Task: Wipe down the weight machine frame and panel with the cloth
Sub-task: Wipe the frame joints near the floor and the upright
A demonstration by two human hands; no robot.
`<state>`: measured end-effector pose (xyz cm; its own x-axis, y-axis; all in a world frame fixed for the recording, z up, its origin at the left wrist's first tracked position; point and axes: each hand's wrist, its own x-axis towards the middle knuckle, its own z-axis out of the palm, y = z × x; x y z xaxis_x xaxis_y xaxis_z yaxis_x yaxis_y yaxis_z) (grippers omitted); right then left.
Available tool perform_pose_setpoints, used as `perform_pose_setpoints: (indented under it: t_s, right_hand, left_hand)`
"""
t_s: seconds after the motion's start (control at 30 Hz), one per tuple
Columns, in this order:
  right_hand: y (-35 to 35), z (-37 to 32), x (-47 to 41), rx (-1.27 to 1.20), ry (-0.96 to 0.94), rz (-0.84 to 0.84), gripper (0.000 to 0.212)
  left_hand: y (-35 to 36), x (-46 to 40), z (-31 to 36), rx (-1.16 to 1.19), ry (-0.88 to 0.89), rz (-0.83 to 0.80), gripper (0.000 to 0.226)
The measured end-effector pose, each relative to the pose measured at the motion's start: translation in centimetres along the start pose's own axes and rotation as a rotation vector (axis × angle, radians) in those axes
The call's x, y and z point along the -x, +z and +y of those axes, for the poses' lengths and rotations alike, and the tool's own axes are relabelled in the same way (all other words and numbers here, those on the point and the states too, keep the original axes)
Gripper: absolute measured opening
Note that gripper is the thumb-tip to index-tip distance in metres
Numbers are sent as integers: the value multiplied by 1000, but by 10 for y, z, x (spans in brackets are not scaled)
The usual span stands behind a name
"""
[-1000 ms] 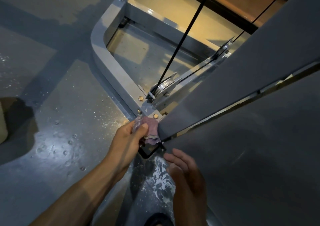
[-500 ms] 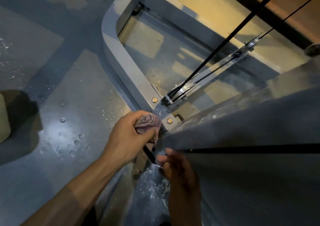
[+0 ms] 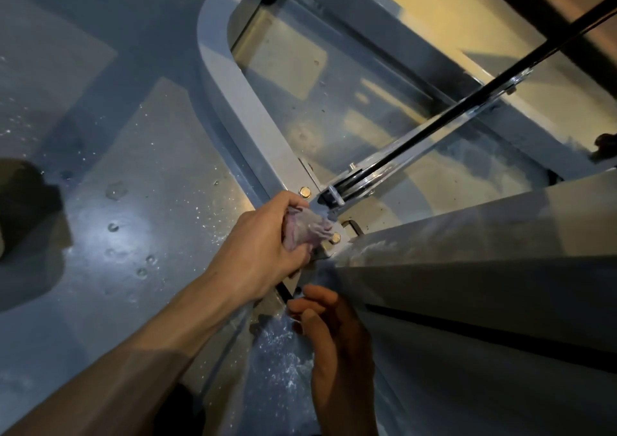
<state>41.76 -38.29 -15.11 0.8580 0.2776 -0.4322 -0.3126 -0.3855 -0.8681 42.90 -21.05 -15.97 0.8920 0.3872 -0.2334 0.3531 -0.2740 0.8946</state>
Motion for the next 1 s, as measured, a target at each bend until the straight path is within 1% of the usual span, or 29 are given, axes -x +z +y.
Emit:
perform_pose_setpoints:
  t_s: [0.07, 0.13, 0.2, 0.3, 0.4, 0.47, 0.53, 0.57, 0.63, 0.67, 0.7, 0.77, 0.83, 0.93, 1.0]
  right_hand:
    - [3, 0, -1, -16, 26, -13, 26]
    - [6, 0, -1, -41, 50, -21, 26]
    - [7, -2, 0, -29, 54, -25, 26]
    - [6, -3, 2, 13, 49, -38, 25]
    - [3, -5, 6, 22, 48, -43, 24]
    - [1, -5, 8, 7, 57, -42, 23]
    - [0, -4, 10, 1, 66, -35, 22]
    - [0, -4, 11, 1, 69, -29, 22]
    - [0, -1, 14, -6, 74, -11, 21]
    - [0, 0, 15, -15, 76, -5, 20]
    - [0, 0, 17, -26, 80, -2, 19]
    - [0, -1, 19, -23, 91, -10, 16]
    - [-1, -4, 21, -14, 92, -21, 10]
    - [-7, -6, 22, 17, 98, -37, 22]
    - [-8, -7, 23, 21, 94, -36, 24]
  left_hand:
    - [2, -5, -1, 13, -7, -12, 48]
    - [8, -10, 0, -21, -14, -19, 38]
    - [15, -13, 3, 3, -5, 25, 31]
    - [25, -18, 10, 22, -7, 81, 28]
    - [34, -22, 17, -56, 4, 65, 32]
    - [38, -23, 18, -68, -2, 50, 32]
    - [41, -23, 15, 27, -77, -14, 24]
    - [42, -24, 13, 138, -152, -50, 23]
    - [41, -27, 10, 421, -318, -101, 27]
    - [40, -28, 9, 498, -373, -103, 31]
    - [39, -28, 7, 521, -398, -91, 33]
    - [38, -27, 5, 501, -399, -47, 25]
    - [38, -26, 7, 381, -358, -24, 17]
    - [38, -25, 13, 145, -240, -24, 14]
    - [40, -22, 19, 113, -205, -85, 17]
